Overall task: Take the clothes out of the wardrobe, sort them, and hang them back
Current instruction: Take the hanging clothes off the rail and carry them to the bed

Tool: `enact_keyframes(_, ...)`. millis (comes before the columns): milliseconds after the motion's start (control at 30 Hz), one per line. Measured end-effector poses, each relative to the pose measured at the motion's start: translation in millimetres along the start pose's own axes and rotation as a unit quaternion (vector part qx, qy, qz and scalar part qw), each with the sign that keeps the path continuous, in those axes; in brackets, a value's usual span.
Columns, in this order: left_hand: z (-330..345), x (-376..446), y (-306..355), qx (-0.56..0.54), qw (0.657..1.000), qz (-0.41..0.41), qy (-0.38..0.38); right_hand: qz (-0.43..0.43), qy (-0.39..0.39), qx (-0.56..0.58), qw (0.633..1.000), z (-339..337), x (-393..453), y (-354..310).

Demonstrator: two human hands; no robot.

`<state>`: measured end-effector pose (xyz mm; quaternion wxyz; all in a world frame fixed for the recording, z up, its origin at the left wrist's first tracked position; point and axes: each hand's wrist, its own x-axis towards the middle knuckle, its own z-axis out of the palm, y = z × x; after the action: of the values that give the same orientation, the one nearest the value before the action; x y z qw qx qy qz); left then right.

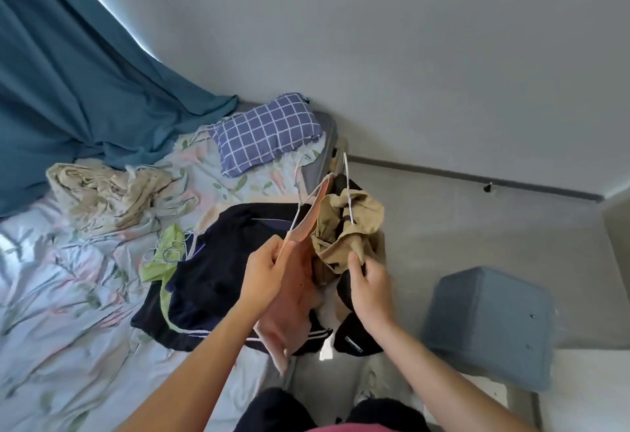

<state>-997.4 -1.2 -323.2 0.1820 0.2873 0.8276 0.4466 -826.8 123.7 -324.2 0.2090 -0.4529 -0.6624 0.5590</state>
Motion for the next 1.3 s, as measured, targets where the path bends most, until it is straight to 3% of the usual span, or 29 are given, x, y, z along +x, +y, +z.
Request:
enact_keyframes(233,-40.9,32.1,-37.5,-0.011,0.996,-0.045,0.072,-0.030,-0.071,-0.041,0.996,71.6,44.6,-17.0)
enact_keyframes(533,-121.6,63.2,-157.1,-0.045,0.986,-0.111,0.114,-0.036,-0.106,-0.103,0.988,218.1,61.4,-37.6)
enact_keyframes(800,-181.1,69.3,-278.5,-0.006,0.968,-0.232,0.092,-0.007,-0.144,-0.162,0.976,353.2,65.2,-25.2)
enact_keyframes(967,-190.7,60.8,-330.8,0.065,0.967,-0.247,0.018,0.004,-0.190,-0.215,0.958,400.3,61.0,-2.5)
enact_keyframes(1167,-212.4,69.1,-379.7,0.035,0.966,-0.230,0.115,-0.016,-0.193,-0.240,0.951,462.4,61.9,17.3)
enact_keyframes(1300,-233.7,72.9,-416.6,0.021,0.963,-0.231,0.136,-0.013,-0.186,-0.229,0.955,515.0,53.0,25.8)
